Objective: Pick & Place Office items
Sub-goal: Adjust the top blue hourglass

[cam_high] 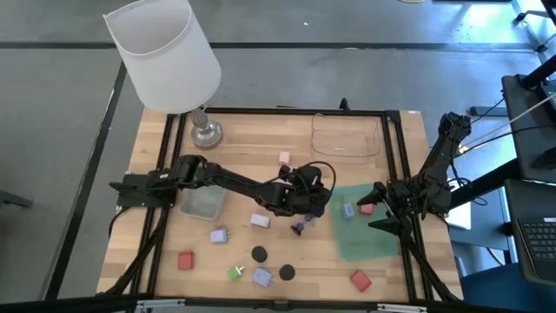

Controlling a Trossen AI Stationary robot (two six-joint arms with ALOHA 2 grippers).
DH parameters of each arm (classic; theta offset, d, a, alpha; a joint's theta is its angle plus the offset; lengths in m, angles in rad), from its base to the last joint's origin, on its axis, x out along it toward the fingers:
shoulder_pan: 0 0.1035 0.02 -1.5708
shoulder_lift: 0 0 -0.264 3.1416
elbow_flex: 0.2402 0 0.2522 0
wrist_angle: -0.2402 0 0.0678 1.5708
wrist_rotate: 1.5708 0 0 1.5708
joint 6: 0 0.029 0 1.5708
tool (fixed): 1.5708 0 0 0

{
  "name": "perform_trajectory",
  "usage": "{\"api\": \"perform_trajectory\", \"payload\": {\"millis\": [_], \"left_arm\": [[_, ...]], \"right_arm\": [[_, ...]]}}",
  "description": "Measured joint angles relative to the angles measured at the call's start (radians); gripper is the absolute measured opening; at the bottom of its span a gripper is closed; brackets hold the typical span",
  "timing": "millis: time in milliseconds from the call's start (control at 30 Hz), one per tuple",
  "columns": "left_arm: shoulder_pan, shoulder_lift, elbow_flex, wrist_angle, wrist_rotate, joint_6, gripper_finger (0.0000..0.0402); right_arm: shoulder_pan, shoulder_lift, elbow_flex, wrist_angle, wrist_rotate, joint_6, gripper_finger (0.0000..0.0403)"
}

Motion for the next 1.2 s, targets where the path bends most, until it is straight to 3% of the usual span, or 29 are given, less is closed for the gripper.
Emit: {"api": "perform_trajectory", "payload": {"millis": [233, 433, 767, 1033, 1200], "left_arm": [[0.012, 0.0, -0.14, 0.311, -0.066, 0.188, 0.02], [0.036, 0.0, -0.264, 0.587, -0.026, 0.299, 0.02], [0.066, 0.0, -0.522, 1.146, 0.11, 0.637, 0.02], [0.067, 0.0, -0.673, 1.38, 0.206, 0.7, 0.02], [0.067, 0.0, -0.719, 1.434, 0.225, 0.696, 0.0201]], "right_arm": [[0.0, 0.0, 0.0, 0.0, 0.0, 0.0, 0.04], [0.0, 0.0, 0.0, 0.0, 0.0, 0.0, 0.04], [0.0, 0.0, 0.0, 0.0, 0.0, 0.0, 0.04], [0.0, 0.0, 0.0, 0.0, 0.0, 0.0, 0.04], [0.0, 0.0, 0.0, 0.0, 0.0, 0.0, 0.04]]}}
